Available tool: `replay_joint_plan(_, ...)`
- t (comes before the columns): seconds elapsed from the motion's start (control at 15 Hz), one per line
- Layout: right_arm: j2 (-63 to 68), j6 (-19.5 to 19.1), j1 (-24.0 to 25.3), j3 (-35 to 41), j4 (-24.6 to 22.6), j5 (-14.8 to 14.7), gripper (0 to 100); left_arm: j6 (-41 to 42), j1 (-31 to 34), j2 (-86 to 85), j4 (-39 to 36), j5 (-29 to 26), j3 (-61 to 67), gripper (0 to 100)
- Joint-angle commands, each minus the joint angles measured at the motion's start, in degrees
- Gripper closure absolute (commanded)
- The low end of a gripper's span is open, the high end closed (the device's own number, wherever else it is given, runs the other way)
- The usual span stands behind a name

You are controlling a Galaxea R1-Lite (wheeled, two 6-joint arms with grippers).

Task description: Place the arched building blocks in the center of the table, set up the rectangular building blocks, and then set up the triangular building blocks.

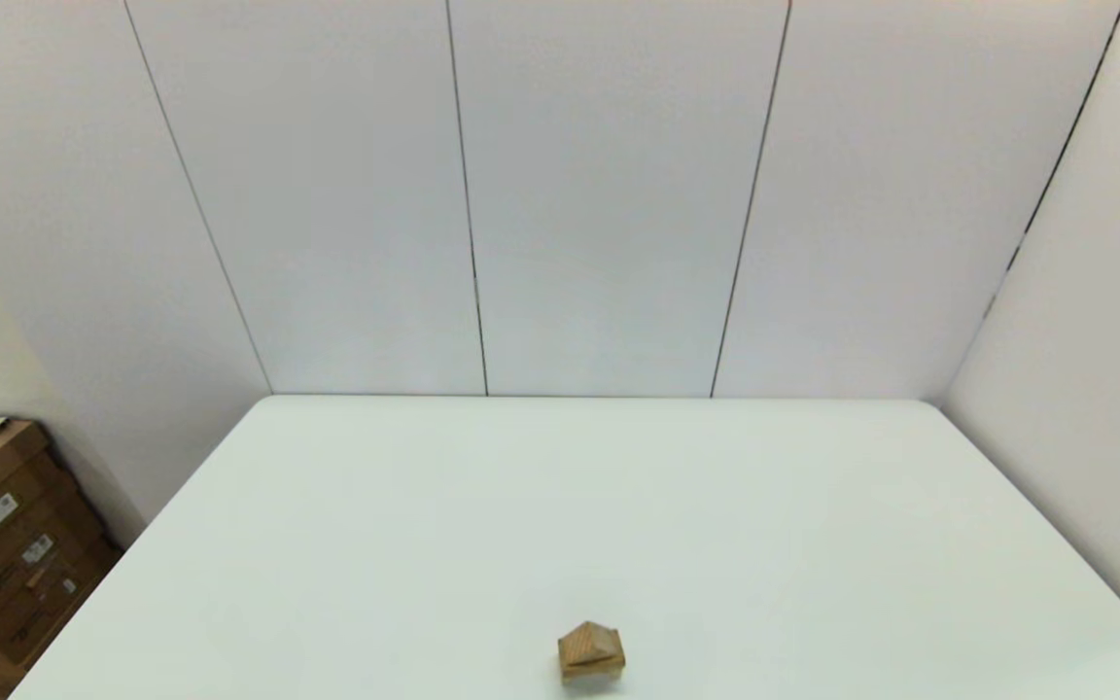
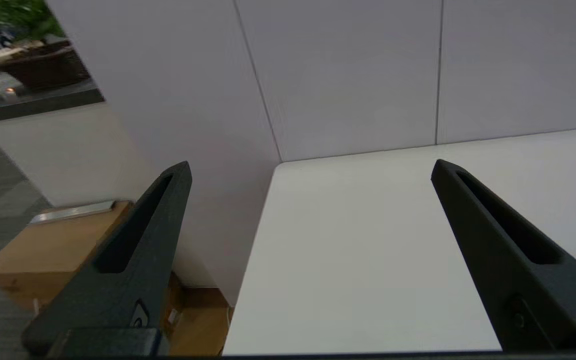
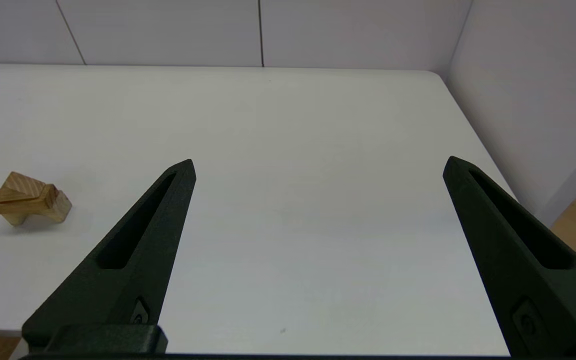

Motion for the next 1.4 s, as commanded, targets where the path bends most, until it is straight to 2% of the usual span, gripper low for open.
replay_joint_plan(0.07,0.1,0.0,0.0,0.0,0.0,0.0,0,0.3,2.6,-14.8,0.5,0.0,10.4,0)
replay_joint_plan(0.2,0.1,0.0,0.0,0.0,0.0,0.0,0,-0.6,2.6,-17.0,-0.7,0.4,15.8,0)
replay_joint_plan(0.4,0.1,0.0,0.0,0.0,0.0,0.0,0,-4.1,2.6,-17.0,-6.8,0.3,25.3,0)
replay_joint_plan(0.53,0.1,-0.9,0.0,0.0,0.0,0.5,0,-4.2,2.6,-17.0,-18.3,-0.7,34.9,0)
replay_joint_plan(0.6,0.1,0.1,0.0,0.0,0.0,0.0,0,-5.1,2.6,-17.0,-21.6,-2.8,36.1,0)
replay_joint_plan(0.93,0.1,0.2,0.0,0.0,0.0,-0.1,0,-17.0,2.6,-17.0,-22.2,-7.3,36.8,0)
replay_joint_plan(1.07,0.1,0.3,0.0,0.0,0.0,0.0,0,-17.1,2.6,-17.0,-18.4,-8.9,36.8,0)
replay_joint_plan(1.4,0.1,0.3,0.0,0.0,0.0,-0.1,0,-12.7,2.6,-17.0,-18.1,-8.8,36.8,0)
